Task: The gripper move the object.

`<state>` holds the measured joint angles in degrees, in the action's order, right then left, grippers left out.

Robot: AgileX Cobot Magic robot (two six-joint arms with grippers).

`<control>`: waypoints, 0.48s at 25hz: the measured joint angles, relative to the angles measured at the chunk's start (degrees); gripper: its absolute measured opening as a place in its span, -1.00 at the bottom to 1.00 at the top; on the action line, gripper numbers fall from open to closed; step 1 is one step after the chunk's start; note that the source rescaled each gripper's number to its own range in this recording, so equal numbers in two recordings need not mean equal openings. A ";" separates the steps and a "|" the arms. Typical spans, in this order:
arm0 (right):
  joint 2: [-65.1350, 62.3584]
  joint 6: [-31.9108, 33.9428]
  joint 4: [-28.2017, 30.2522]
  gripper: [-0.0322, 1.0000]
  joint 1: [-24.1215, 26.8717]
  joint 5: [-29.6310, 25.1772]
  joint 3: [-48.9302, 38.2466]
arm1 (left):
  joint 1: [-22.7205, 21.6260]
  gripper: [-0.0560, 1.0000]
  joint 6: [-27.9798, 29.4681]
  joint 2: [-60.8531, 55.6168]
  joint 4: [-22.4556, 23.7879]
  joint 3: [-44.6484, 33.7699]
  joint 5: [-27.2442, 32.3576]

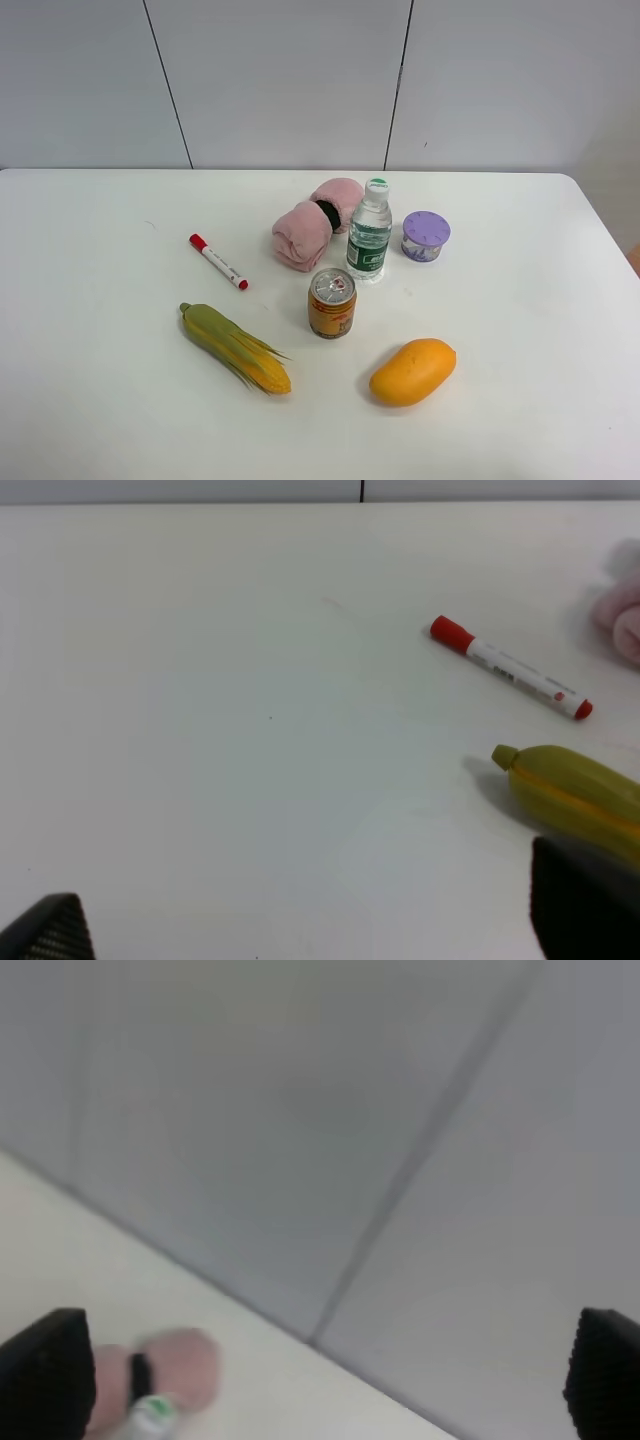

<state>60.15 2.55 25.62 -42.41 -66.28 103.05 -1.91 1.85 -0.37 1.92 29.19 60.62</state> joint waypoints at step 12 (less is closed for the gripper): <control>-18.24 -6.17 -20.16 0.91 32.29 -1.70 -7.55 | 0.00 1.00 0.06 0.00 0.00 0.00 0.00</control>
<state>41.91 -3.63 5.46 -10.12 -67.97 95.50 -1.91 1.91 -0.37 1.92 29.19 60.62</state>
